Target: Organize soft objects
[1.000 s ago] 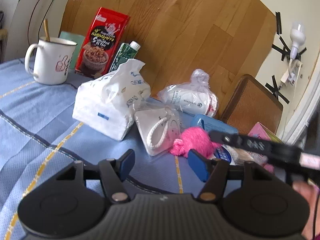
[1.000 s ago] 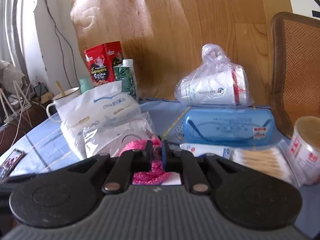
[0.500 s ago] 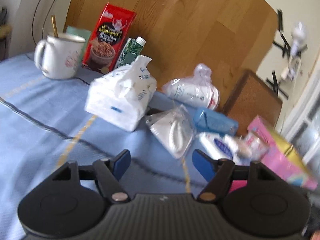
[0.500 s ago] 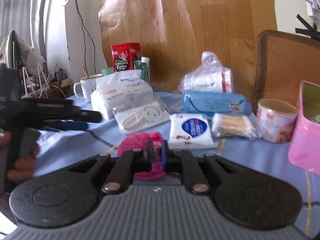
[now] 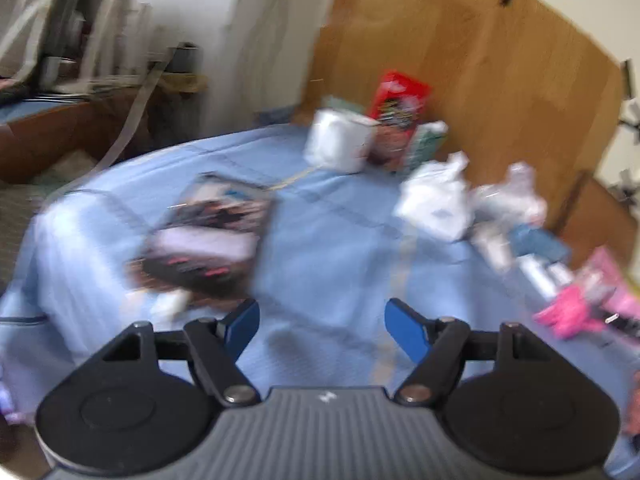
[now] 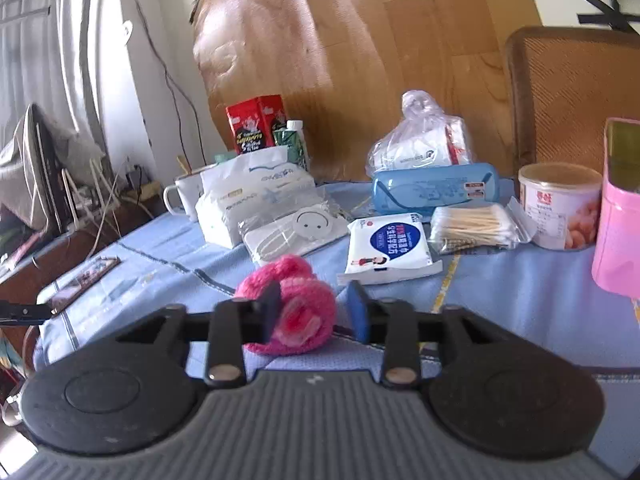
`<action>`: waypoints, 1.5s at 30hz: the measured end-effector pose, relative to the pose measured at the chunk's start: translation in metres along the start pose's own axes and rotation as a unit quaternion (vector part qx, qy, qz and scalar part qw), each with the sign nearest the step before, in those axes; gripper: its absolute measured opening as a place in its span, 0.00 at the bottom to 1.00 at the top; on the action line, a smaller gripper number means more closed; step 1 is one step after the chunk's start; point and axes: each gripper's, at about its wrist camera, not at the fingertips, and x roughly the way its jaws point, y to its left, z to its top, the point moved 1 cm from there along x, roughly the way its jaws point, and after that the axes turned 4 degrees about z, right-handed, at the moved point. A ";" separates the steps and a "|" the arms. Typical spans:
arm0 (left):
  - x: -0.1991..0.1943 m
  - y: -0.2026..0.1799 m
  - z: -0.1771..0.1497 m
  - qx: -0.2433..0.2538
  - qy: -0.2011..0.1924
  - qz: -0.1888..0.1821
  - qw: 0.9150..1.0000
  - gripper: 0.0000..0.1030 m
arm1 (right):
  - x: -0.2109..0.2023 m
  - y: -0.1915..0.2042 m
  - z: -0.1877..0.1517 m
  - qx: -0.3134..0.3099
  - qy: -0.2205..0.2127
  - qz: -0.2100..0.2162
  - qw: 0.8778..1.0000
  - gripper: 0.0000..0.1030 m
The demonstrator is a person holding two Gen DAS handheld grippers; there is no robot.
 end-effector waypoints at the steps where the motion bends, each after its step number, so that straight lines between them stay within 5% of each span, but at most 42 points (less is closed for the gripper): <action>1: 0.006 -0.013 0.004 0.009 -0.003 -0.020 1.000 0.68 | -0.001 0.000 -0.001 0.002 0.001 0.003 1.000 0.42; 8: 0.059 -0.120 0.023 0.081 0.006 -0.156 0.984 0.69 | -0.003 0.004 -0.004 -0.010 0.017 0.019 1.000 0.51; 14: 0.095 -0.180 0.018 0.096 0.044 -0.226 0.968 0.76 | 0.002 0.006 -0.006 -0.016 0.037 0.015 0.999 0.60; 22: 0.130 -0.212 -0.005 0.103 0.099 -0.255 0.956 0.73 | 0.020 0.014 -0.010 -0.041 0.089 0.000 0.995 0.61; 25: 0.135 -0.212 -0.011 0.097 0.114 -0.260 0.954 0.56 | 0.022 0.021 -0.013 -0.067 0.095 -0.010 0.993 0.61; 28: 0.134 -0.209 -0.009 0.087 0.116 -0.268 0.952 0.50 | 0.021 0.023 -0.014 -0.078 0.094 -0.018 0.992 0.44; 29: 0.134 -0.211 -0.009 0.090 0.115 -0.267 0.953 0.49 | 0.020 0.022 -0.014 -0.075 0.091 -0.024 0.993 0.37; 35: 0.118 -0.248 -0.001 0.133 0.099 -0.293 0.941 0.49 | -0.007 0.014 -0.012 -0.057 0.036 -0.052 0.996 0.35; 45: 0.113 -0.397 -0.009 0.213 0.072 -0.387 0.894 0.49 | -0.086 -0.052 0.009 -0.057 -0.077 -0.208 0.974 0.35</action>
